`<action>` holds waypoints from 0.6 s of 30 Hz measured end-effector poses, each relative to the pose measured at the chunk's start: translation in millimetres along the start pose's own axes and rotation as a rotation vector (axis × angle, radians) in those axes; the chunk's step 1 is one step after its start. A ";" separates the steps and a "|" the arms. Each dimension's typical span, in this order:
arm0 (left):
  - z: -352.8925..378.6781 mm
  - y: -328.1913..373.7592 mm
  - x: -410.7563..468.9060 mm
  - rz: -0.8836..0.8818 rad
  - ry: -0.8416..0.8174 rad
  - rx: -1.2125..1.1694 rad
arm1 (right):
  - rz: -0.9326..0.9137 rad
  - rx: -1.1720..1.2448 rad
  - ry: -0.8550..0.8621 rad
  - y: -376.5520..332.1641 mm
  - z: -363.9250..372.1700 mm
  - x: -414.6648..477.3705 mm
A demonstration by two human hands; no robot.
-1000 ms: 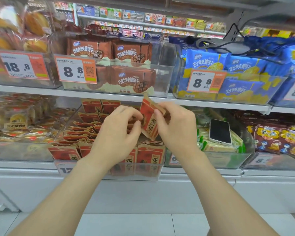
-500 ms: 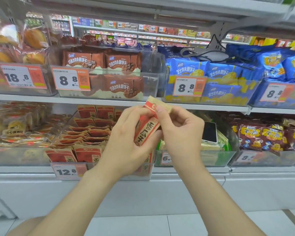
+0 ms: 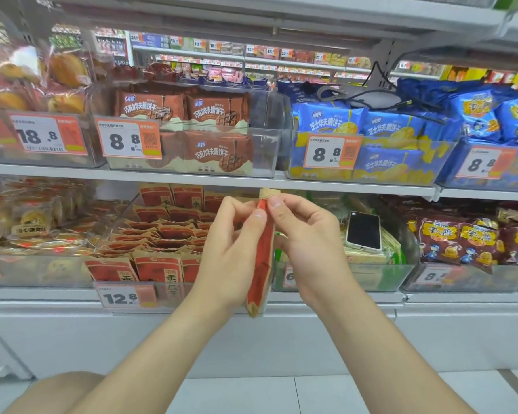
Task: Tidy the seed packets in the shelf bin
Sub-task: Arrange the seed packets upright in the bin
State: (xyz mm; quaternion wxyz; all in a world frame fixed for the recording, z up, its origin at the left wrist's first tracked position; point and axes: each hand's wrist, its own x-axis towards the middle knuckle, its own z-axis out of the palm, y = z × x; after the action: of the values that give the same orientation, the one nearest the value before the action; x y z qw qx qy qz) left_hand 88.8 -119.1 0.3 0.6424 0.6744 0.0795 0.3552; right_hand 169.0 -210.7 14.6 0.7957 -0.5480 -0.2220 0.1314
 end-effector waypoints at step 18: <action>-9.8 5.5 17.3 -0.244 0.088 -0.414 | -0.097 -0.438 -0.289 -6.0 -10.9 3.5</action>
State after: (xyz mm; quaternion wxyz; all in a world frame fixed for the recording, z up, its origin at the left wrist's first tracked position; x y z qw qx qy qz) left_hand 94.0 -102.3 11.2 0.8010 0.4977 0.1140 0.3127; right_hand 177.2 -220.2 17.6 0.6235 -0.6715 -0.3824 0.1186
